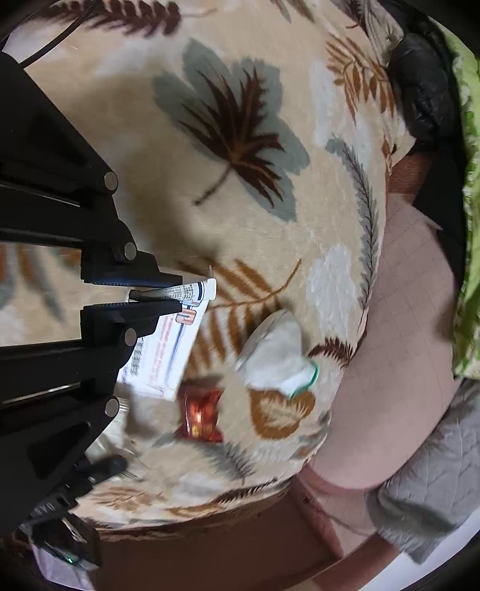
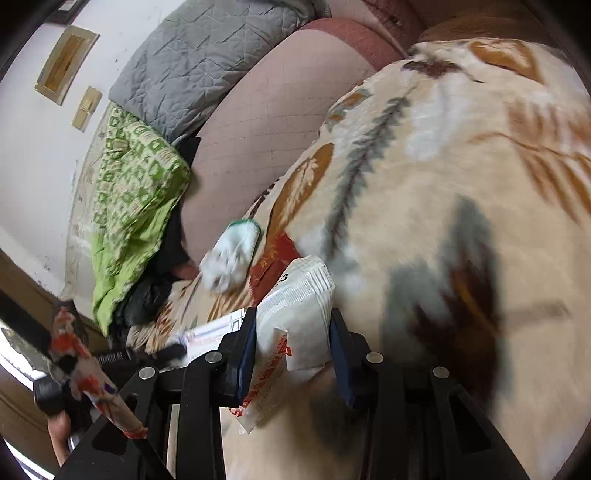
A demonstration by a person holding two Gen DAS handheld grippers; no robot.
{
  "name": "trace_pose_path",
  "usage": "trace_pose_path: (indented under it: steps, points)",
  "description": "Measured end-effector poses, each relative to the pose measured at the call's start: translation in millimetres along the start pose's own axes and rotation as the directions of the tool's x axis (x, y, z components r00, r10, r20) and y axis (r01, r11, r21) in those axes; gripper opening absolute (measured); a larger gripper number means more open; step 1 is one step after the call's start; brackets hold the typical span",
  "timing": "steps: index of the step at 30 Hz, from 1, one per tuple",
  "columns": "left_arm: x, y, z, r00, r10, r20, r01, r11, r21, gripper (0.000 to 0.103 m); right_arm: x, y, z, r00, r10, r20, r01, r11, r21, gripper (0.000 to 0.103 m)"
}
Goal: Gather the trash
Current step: 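Grasp the white medicine box with the right tool while the left tool grasps the white tube box, then carry both white boxes in both tools over the red wastebasket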
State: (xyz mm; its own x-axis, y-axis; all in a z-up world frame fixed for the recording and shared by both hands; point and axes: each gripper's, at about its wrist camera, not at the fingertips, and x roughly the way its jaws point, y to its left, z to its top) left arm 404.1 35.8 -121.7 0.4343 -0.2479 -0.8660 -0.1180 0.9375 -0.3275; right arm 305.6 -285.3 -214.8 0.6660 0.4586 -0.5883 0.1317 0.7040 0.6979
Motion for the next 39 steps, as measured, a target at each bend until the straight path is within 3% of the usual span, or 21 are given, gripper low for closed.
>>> trace_pose_path:
  steps: [6,14,17,22,28,39]
  points:
    - [-81,-22,-60,0.998,-0.067,0.021,0.065,0.995,0.079,0.006,-105,11,-40,0.999,0.014,0.05,-0.012,1.0,-0.025,0.039]
    - [-202,-62,-198,0.972,-0.169,0.162,0.135,0.97,0.201,0.006,-252,56,-95,0.981,0.006,0.193,0.021,0.99,-0.138,0.039]
    - [-241,-77,-247,0.955,-0.154,0.255,0.084,0.96,0.267,0.006,-293,69,-114,0.972,-0.013,0.233,0.057,0.981,-0.186,0.04]
    - [-287,-99,-296,0.929,-0.138,0.344,0.013,0.939,0.343,0.006,-349,75,-133,0.961,-0.004,0.275,0.066,0.975,-0.214,0.04]
    - [-323,-112,-326,0.899,-0.154,0.409,-0.014,0.925,0.379,0.006,-394,87,-150,0.946,-0.008,0.325,0.091,0.966,-0.243,0.04]
    - [-350,-123,-351,0.885,-0.178,0.429,-0.012,0.915,0.404,0.006,-438,93,-165,0.926,-0.016,0.378,0.124,0.957,-0.262,0.04]
